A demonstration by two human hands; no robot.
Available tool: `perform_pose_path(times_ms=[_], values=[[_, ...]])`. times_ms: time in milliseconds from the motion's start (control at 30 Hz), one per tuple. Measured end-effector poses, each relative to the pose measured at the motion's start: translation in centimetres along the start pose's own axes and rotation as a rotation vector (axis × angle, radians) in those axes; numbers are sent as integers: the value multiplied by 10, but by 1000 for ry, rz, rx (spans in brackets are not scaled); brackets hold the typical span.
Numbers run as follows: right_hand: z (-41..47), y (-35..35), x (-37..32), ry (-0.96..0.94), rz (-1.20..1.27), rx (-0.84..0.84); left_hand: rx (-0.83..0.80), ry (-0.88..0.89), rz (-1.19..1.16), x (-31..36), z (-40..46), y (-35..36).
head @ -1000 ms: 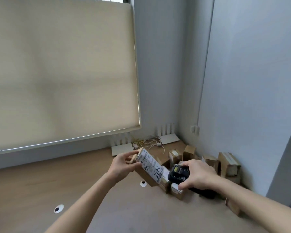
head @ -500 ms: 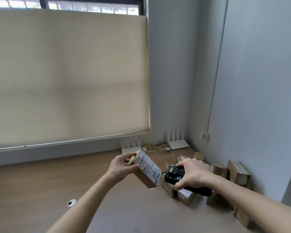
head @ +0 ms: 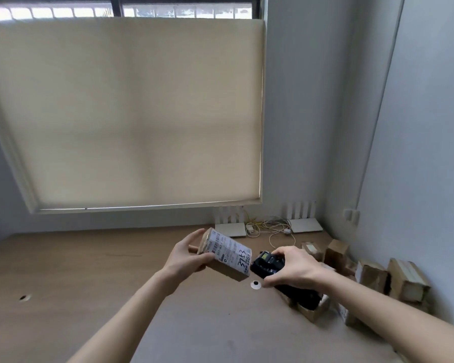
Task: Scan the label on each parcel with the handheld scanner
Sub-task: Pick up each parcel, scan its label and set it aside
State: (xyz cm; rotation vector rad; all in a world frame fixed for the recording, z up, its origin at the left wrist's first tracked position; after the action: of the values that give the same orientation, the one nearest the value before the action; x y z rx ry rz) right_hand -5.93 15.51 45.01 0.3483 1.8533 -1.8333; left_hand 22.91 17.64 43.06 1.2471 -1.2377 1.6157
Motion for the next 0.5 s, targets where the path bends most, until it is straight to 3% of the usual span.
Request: perform_pose_path(times_ms=[233, 500], values=[[1, 69, -95, -119, 406, -119, 169, -218, -302, -29, -48, -98], [-44, 173, -288, -339, 558, -305, 506, -241, -324, -67, -159, -286]])
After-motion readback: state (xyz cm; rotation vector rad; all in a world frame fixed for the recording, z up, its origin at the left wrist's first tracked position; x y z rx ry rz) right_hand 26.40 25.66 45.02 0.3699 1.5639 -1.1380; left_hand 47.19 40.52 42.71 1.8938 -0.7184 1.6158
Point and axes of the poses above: each hand's wrist, its own z-axis towards the middle knuckle, its own y-axis out of the palm, x = y × z, the point moved 2 cm from there along z, towards the middle knuckle, and after that the axes turned 10 degrees about x, right-handed, at the moved point
